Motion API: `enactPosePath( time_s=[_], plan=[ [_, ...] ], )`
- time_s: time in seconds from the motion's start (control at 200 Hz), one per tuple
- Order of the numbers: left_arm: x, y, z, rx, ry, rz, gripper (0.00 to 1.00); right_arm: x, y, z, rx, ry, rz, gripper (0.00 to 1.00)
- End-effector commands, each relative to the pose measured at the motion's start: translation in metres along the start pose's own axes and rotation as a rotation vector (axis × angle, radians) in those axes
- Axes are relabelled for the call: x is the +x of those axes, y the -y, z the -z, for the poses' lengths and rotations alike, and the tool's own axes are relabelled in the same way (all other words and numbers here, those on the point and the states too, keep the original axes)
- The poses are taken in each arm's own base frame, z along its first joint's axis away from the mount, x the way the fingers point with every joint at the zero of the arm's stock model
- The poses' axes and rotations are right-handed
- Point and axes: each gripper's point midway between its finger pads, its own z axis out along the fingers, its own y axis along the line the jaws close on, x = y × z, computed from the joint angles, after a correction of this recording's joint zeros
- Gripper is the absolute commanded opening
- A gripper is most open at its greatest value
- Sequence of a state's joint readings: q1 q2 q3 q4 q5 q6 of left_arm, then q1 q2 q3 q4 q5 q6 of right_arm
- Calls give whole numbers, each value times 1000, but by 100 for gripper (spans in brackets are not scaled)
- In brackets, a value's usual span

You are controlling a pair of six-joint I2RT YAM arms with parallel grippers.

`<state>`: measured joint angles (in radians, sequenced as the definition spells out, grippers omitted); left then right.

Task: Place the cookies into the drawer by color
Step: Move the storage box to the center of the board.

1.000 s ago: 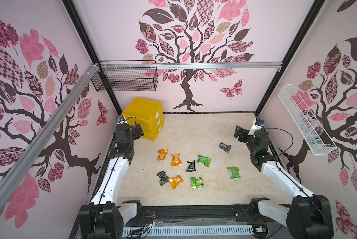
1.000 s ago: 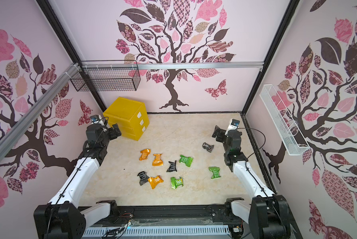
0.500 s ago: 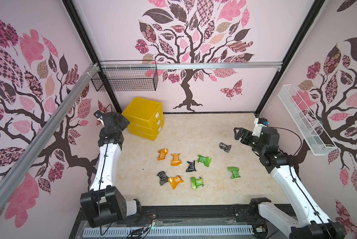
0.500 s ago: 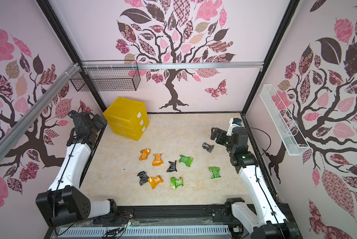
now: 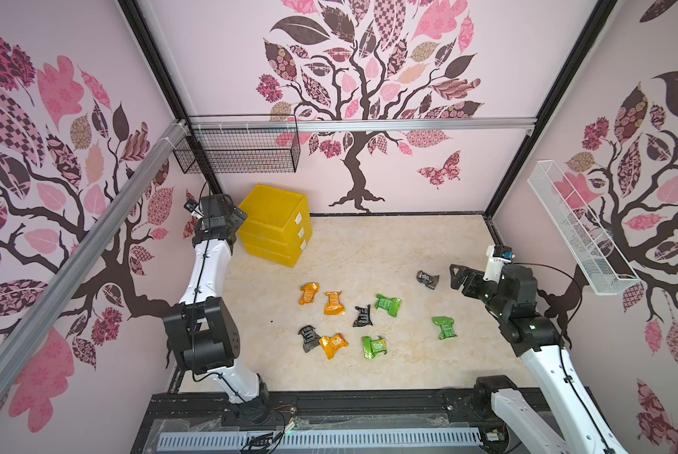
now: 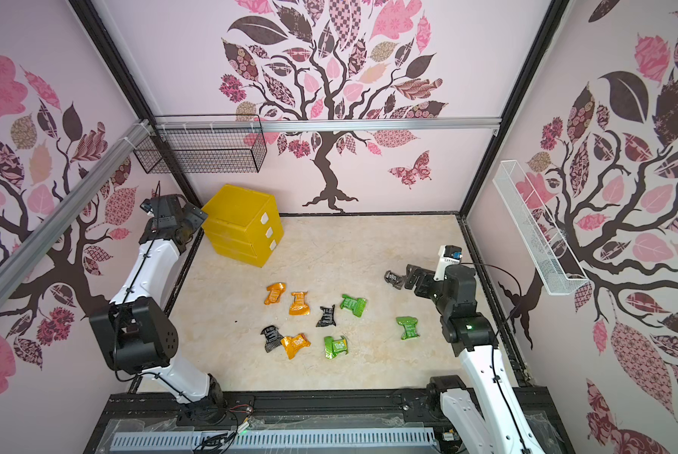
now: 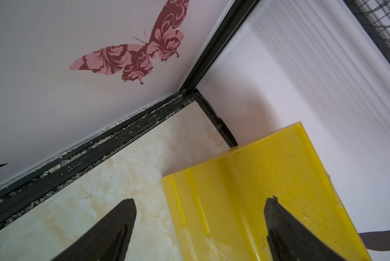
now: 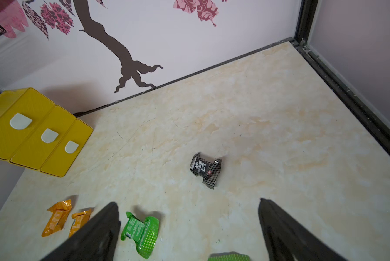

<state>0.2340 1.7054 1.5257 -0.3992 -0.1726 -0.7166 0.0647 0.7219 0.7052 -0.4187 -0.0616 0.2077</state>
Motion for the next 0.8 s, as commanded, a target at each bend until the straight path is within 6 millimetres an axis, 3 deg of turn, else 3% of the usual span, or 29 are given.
enactPosePath(
  time_s=[0.0, 0.135, 0.36, 0.57, 0.795],
  plan=[
    [0, 8, -15, 15, -14, 34, 94, -13, 3, 8, 16, 84, 33, 99],
    [8, 16, -37, 31, -65, 44, 94, -16, 7, 11, 34, 114, 43, 99],
    [48, 27, -69, 99, -193, 67, 88, -11, 7, 8, 20, 120, 42, 99],
    [88, 54, -69, 173, -276, -1, 85, -9, -8, 2, -67, 110, 39, 99],
    [139, 88, -54, 255, -364, -57, 83, -23, -31, -13, -169, 67, -17, 98]
  ],
)
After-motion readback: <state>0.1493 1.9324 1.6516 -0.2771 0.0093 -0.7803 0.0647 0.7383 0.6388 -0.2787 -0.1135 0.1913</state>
